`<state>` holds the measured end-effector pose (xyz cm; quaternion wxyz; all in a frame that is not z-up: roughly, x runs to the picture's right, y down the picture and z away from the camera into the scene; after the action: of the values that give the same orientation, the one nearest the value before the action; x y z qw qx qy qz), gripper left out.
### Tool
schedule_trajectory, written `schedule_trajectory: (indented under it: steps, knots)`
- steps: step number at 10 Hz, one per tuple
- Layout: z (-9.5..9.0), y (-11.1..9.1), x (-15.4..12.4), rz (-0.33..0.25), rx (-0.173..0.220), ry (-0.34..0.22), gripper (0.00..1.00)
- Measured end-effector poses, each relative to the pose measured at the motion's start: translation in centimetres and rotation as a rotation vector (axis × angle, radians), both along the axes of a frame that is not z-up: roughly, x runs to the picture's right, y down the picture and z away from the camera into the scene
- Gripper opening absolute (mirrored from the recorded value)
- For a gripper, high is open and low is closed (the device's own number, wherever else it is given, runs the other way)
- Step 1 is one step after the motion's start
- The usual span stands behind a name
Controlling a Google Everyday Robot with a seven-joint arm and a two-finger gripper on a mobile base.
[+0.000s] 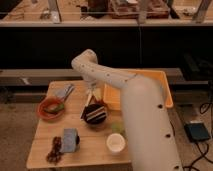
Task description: Place apple in tray
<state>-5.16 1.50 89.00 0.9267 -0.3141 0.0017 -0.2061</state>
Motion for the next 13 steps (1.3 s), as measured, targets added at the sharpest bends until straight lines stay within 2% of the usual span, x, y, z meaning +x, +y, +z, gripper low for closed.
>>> schedule_trajectory:
  steps: [6, 13]
  knots:
    - [1.7, 1.1, -0.4, -0.022, 0.019, 0.003, 0.63]
    - [2.7, 1.9, 0.4, -0.015, 0.004, 0.035, 0.63]
